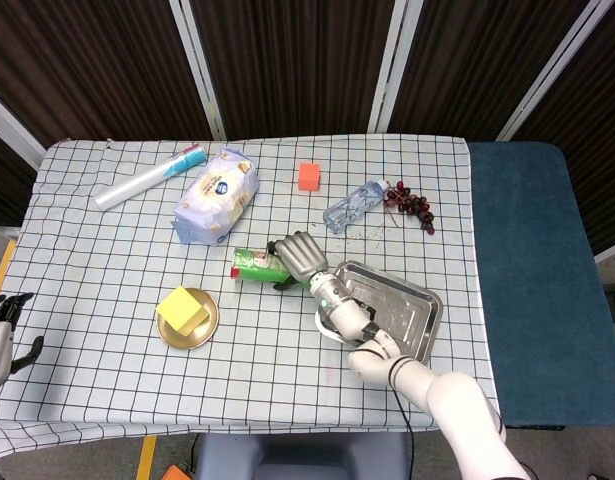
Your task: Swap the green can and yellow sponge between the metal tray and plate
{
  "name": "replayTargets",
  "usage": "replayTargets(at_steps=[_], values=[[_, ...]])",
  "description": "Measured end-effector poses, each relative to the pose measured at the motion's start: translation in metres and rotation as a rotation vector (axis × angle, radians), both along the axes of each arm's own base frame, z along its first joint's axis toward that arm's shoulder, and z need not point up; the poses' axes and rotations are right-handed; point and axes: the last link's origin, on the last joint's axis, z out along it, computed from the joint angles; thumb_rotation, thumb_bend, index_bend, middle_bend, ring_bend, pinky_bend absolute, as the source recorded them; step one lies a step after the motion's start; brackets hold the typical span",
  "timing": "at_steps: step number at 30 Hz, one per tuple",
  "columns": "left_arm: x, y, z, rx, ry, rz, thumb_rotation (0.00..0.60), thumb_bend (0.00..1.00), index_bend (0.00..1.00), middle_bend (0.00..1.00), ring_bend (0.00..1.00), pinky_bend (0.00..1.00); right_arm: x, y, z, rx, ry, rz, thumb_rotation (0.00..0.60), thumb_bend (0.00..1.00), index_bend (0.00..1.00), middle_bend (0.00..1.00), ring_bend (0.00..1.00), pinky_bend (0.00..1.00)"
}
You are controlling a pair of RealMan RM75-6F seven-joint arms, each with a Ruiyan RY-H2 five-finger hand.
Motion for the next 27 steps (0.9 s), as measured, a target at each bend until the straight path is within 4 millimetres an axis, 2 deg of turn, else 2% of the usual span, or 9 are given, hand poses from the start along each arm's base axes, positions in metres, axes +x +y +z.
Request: replayTargets(at_steps=[4, 6, 9, 13, 16, 19, 24, 27], values=[[0.000, 0.000, 0.001, 0.000, 0.000, -0.003, 0.600, 0.36, 0.18, 0.22, 0.13, 0.25, 0.005, 0.006, -0.014, 0.051, 0.024, 0.021, 0.600, 0.08, 0.37, 0.19, 0.10, 0.14], [0.000, 0.000, 0.001, -0.002, 0.001, -0.005, 0.600, 0.36, 0.19, 0.22, 0.13, 0.25, 0.006, 0.008, -0.016, 0.060, 0.042, 0.044, 0.600, 0.08, 0.28, 0.09, 0.02, 0.07], [0.000, 0.000, 0.000, -0.005, 0.003, -0.006, 0.600, 0.36, 0.19, 0.22, 0.13, 0.25, 0.005, 0.008, -0.013, 0.048, 0.054, 0.072, 0.600, 0.08, 0.21, 0.04, 0.00, 0.03], [0.001, 0.000, -0.002, -0.016, 0.013, -0.007, 0.600, 0.36, 0.18, 0.22, 0.13, 0.25, 0.003, 0.007, -0.007, 0.029, 0.059, 0.096, 0.600, 0.08, 0.06, 0.00, 0.00, 0.00], [0.002, 0.000, -0.004, -0.022, 0.021, -0.010, 0.600, 0.36, 0.17, 0.21, 0.13, 0.25, -0.001, 0.008, 0.009, -0.022, 0.044, 0.144, 0.600, 0.08, 0.01, 0.00, 0.00, 0.00], [0.004, 0.000, -0.005, -0.025, 0.023, -0.014, 0.600, 0.36, 0.14, 0.20, 0.13, 0.25, -0.006, 0.016, 0.026, -0.058, 0.026, 0.195, 0.600, 0.08, 0.00, 0.00, 0.00, 0.00], [0.008, -0.001, -0.009, -0.035, 0.032, -0.027, 0.600, 0.36, 0.13, 0.19, 0.13, 0.25, -0.024, 0.051, 0.061, -0.072, 0.026, 0.247, 0.600, 0.08, 0.00, 0.00, 0.00, 0.00], [0.013, -0.002, -0.014, -0.057, 0.044, -0.039, 0.600, 0.35, 0.14, 0.19, 0.13, 0.25, -0.052, 0.081, 0.095, -0.094, 0.051, 0.238, 0.600, 0.08, 0.00, 0.00, 0.00, 0.00]])
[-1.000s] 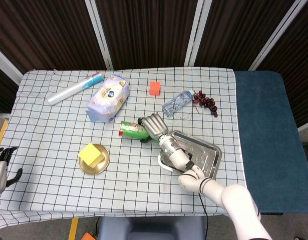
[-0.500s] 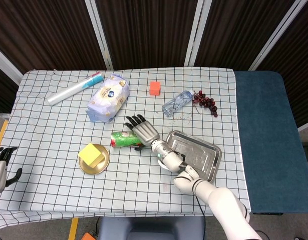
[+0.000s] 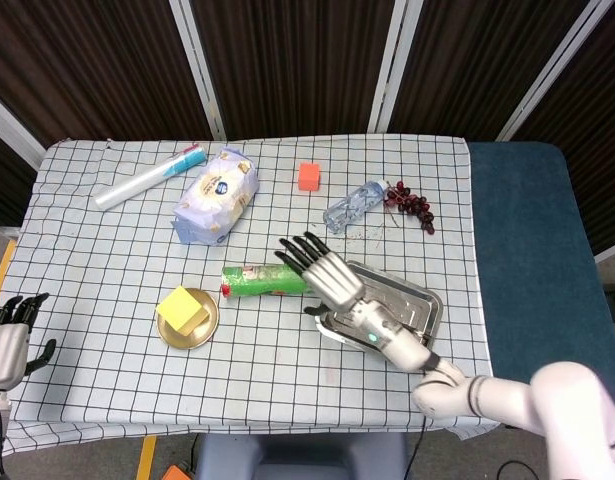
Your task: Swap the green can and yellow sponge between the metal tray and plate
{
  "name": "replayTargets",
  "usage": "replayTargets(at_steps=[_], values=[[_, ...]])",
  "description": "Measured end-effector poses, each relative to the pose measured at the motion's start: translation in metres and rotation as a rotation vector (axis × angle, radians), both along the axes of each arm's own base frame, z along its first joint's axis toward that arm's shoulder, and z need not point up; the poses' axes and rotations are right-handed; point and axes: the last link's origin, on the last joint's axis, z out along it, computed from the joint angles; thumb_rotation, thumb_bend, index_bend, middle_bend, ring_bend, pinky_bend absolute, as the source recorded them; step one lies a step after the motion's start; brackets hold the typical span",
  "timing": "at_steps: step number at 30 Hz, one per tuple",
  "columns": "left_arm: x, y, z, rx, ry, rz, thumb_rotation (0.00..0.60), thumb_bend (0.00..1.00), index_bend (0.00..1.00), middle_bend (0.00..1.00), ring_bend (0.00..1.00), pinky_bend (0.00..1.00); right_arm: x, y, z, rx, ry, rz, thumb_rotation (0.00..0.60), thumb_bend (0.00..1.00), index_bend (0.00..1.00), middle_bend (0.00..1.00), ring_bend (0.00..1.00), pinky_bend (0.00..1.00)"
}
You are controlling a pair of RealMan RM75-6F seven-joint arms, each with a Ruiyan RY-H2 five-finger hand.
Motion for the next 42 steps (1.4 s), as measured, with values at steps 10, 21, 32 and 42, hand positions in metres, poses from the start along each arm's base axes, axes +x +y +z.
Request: replayTargets(at_steps=[10, 21, 32, 42], values=[[0.020, 0.009, -0.030, -0.093, -0.015, -0.042, 0.600, 0.36, 0.14, 0.19, 0.13, 0.27, -0.148, 0.115, 0.120, -0.233, 0.145, -0.279, 0.600, 0.07, 0.00, 0.00, 0.00, 0.00], [0.045, 0.026, -0.055, -0.188, -0.073, -0.035, 0.600, 0.36, 0.00, 0.00, 0.00, 0.27, -0.197, 0.178, 0.173, -0.666, 0.054, -0.330, 0.600, 0.07, 0.00, 0.00, 0.00, 0.00], [0.088, 0.055, -0.089, -0.325, -0.114, -0.063, 0.600, 0.32, 0.00, 0.00, 0.00, 0.13, -0.210, 0.192, 0.180, -0.680, -0.113, -0.264, 0.600, 0.07, 0.00, 0.00, 0.00, 0.00], [0.103, 0.075, -0.111, -0.368, -0.131, -0.047, 0.600, 0.32, 0.00, 0.00, 0.00, 0.11, -0.209, 0.195, 0.183, -0.628, -0.129, -0.254, 0.600, 0.07, 0.00, 0.00, 0.00, 0.00]])
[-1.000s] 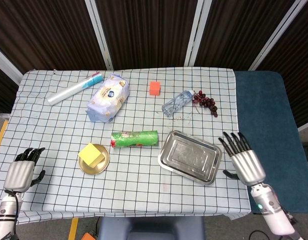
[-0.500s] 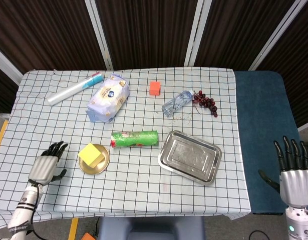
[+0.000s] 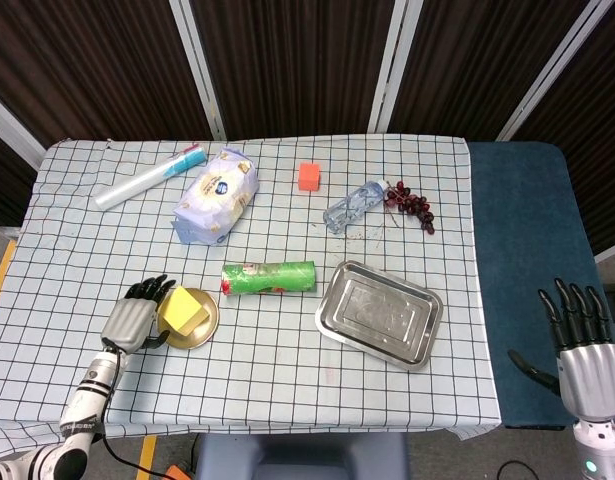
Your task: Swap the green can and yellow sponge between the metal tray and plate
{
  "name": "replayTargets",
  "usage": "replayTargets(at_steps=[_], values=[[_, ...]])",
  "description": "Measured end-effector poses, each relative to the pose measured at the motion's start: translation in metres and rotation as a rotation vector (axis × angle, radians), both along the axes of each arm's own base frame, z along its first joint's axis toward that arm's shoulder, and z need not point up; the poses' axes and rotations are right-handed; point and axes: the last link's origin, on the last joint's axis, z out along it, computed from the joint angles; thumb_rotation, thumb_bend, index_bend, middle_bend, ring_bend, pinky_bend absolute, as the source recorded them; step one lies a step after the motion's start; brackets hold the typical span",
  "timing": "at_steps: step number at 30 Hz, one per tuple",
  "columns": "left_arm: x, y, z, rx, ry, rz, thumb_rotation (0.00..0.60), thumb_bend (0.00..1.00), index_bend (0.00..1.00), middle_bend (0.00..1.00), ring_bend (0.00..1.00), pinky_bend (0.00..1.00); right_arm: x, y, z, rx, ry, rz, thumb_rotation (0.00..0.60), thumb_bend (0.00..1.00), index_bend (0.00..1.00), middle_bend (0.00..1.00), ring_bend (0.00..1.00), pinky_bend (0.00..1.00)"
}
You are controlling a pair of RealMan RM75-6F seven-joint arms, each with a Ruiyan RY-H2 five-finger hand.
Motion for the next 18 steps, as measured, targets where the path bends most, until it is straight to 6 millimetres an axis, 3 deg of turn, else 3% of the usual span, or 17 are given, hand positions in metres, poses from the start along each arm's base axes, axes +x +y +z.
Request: replayTargets(at_steps=[18], values=[[0.019, 0.006, -0.013, 0.000, -0.011, -0.077, 0.600, 0.32, 0.00, 0.00, 0.00, 0.11, -0.001, -0.003, -0.003, 0.015, 0.004, -0.017, 0.600, 0.07, 0.00, 0.00, 0.00, 0.00]])
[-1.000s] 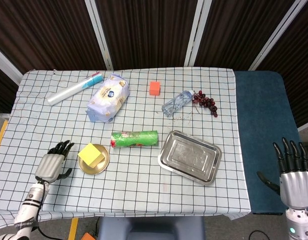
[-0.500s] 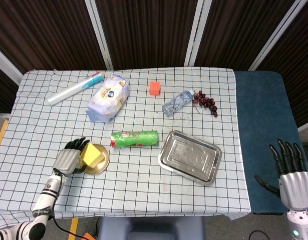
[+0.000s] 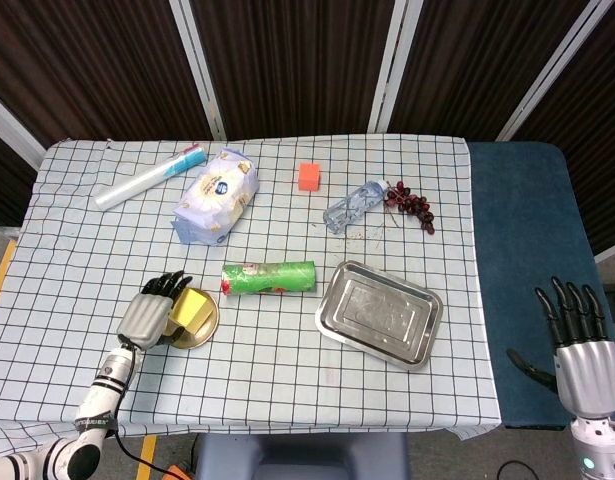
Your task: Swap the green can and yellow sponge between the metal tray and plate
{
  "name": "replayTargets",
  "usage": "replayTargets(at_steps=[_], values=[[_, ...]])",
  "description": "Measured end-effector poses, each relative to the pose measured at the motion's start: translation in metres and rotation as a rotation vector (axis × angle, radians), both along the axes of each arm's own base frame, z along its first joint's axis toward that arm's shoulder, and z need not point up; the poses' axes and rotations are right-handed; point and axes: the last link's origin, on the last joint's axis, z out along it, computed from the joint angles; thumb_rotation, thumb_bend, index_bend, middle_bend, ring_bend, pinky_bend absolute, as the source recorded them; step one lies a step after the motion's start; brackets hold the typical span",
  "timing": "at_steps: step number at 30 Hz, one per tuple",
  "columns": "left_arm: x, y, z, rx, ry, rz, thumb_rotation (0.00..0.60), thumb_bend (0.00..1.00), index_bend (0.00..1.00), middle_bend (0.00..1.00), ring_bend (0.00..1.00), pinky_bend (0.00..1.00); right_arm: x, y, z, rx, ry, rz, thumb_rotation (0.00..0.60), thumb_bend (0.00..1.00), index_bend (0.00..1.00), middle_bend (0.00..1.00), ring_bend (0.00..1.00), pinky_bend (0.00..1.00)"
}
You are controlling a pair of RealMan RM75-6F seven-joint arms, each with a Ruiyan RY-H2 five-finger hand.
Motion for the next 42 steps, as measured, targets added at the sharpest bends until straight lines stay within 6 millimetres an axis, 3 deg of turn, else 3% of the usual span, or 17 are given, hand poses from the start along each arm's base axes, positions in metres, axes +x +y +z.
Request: replayTargets(at_steps=[18, 20, 24, 28, 36, 42], values=[[0.015, -0.003, -0.013, -0.018, 0.015, -0.079, 0.600, 0.33, 0.00, 0.02, 0.00, 0.12, -0.001, -0.001, -0.002, 0.035, 0.002, -0.017, 0.600, 0.07, 0.00, 0.00, 0.00, 0.00], [0.016, -0.003, -0.014, -0.012, 0.017, -0.091, 0.600, 0.33, 0.02, 0.08, 0.04, 0.15, -0.001, -0.001, -0.002, 0.034, 0.000, -0.016, 0.600, 0.07, 0.00, 0.00, 0.00, 0.00], [0.015, -0.003, -0.016, 0.005, 0.018, -0.111, 0.600, 0.35, 0.14, 0.30, 0.29, 0.32, 0.000, -0.001, -0.001, 0.033, -0.007, -0.012, 0.600, 0.07, 0.00, 0.00, 0.00, 0.00], [0.013, -0.004, -0.019, 0.005, 0.021, -0.113, 0.600, 0.35, 0.19, 0.41, 0.41, 0.44, 0.000, 0.000, -0.001, 0.030, -0.009, -0.008, 0.600, 0.07, 0.00, 0.00, 0.00, 0.00], [0.016, -0.005, -0.013, 0.040, 0.006, -0.140, 0.600, 0.37, 0.23, 0.48, 0.51, 0.55, -0.001, -0.001, -0.002, 0.032, -0.006, -0.013, 0.600, 0.07, 0.00, 0.00, 0.00, 0.00], [0.039, -0.015, -0.003, 0.081, -0.041, -0.242, 0.600, 0.36, 0.24, 0.49, 0.52, 0.56, 0.000, 0.000, -0.002, 0.039, -0.011, -0.012, 0.600, 0.07, 0.00, 0.00, 0.00, 0.00]])
